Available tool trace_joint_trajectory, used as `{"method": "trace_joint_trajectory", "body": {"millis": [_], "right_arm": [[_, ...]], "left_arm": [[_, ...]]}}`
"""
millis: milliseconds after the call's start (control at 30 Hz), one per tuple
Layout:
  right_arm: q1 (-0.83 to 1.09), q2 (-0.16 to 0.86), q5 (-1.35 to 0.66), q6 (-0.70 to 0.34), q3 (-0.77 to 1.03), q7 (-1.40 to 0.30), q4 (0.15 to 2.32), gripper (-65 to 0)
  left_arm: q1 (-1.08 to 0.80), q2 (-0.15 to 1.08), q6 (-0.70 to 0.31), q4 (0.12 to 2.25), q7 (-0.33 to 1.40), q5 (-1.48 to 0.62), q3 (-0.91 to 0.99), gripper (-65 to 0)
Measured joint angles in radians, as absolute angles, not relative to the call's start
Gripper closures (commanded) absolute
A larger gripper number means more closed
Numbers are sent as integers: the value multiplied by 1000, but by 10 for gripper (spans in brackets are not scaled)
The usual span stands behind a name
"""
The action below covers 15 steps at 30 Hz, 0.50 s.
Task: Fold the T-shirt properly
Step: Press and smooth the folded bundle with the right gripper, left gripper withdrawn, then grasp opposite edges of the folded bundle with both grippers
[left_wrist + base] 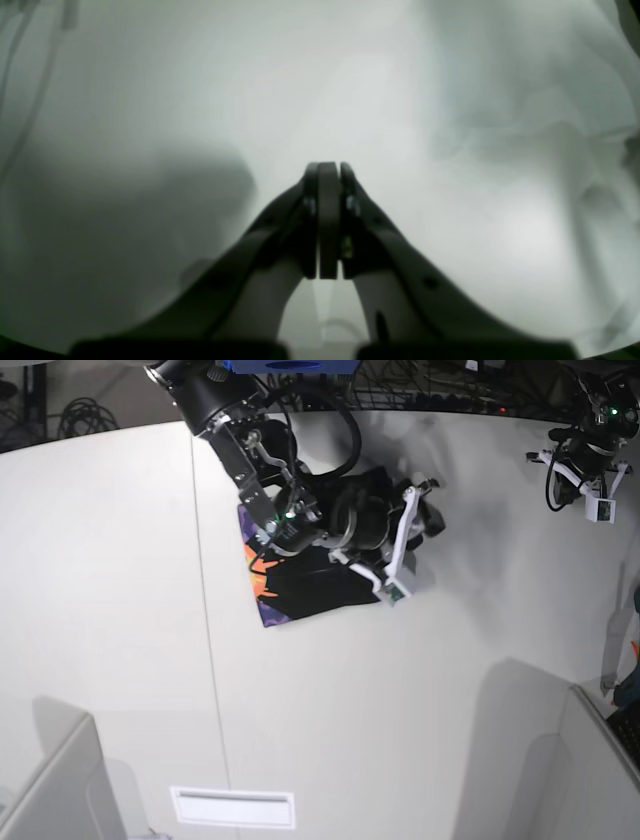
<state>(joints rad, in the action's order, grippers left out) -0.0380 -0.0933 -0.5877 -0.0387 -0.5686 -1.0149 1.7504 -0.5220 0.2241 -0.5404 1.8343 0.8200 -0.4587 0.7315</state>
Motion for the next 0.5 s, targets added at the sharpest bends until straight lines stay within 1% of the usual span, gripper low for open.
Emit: {"method": "trace_joint_trajectory", "body": {"millis": [33, 67, 133, 200, 333, 400, 500], "right_arm": [[-29, -80, -592, -40, -527, -982, 1792, -63], [-21, -63, -592, -43, -480, -948, 1822, 0], [-7, -28, -581, -41, -381, -930, 1835, 0], [21, -4, -554, -27, -337, -958, 1825, 0], [106, 14, -583, -40, -357, -1005, 1753, 0], [115, 20, -569, -37, -375, -1003, 1720, 0], [104, 31, -529, -36, -429, -995, 1728, 0]], "left_arm": [[-525, 224, -541, 1835, 820, -460, 729, 0], [-527, 223, -548, 1835, 820, -459, 726, 0], [-526, 215, -548, 1835, 820, -460, 726, 0], [-523, 198, -548, 1835, 820, -459, 726, 0], [-508, 189, -554, 1835, 823, -458, 724, 0], [-494, 196, -549, 1834, 822, -457, 725, 0], [-494, 193, -551, 1835, 820, -458, 725, 0]]}}
